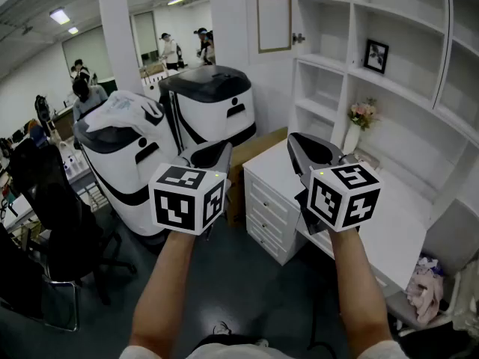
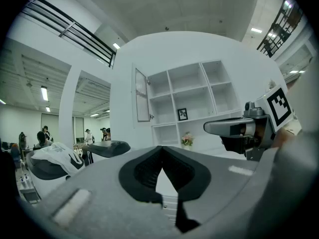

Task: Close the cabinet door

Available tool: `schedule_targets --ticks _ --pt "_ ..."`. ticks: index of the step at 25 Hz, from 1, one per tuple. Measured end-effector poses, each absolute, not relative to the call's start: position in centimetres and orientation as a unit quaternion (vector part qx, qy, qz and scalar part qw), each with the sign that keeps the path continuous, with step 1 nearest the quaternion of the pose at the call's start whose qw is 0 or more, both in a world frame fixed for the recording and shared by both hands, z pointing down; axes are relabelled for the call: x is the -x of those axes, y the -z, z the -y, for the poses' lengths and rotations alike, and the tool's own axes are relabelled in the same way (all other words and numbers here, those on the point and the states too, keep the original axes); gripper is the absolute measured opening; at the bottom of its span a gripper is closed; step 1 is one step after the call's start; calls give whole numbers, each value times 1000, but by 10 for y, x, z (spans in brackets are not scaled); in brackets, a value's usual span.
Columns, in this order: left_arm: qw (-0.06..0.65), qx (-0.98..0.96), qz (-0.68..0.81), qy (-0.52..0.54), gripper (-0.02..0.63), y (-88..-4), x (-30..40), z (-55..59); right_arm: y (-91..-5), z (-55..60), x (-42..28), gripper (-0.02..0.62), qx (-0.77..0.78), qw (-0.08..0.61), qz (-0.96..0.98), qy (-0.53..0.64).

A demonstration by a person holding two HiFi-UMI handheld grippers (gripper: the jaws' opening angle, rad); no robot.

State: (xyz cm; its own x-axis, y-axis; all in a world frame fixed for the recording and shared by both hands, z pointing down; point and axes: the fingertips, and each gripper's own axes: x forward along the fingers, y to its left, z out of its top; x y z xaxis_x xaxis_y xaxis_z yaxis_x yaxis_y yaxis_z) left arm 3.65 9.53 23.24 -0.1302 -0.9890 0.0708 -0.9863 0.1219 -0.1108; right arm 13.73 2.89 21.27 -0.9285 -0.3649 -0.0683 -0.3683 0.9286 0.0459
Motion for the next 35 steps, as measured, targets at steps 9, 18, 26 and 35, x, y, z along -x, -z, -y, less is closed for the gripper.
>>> schedule_targets --ticks 9,18,26,35 --pt "13 662 -746 64 -2 -230 -29 -88 -212 -26 -126 2 184 40 -982 -20" --pt "15 675 -736 54 -2 -230 3 -67 -208 -7 -92 31 205 47 -977 -36" --pt "14 685 -727 47 -2 -232 64 -36 -202 22 -31 69 223 46 -972 -48" --pt "6 693 -719 42 -2 -236 134 -16 -201 39 36 124 234 45 -970 -51"
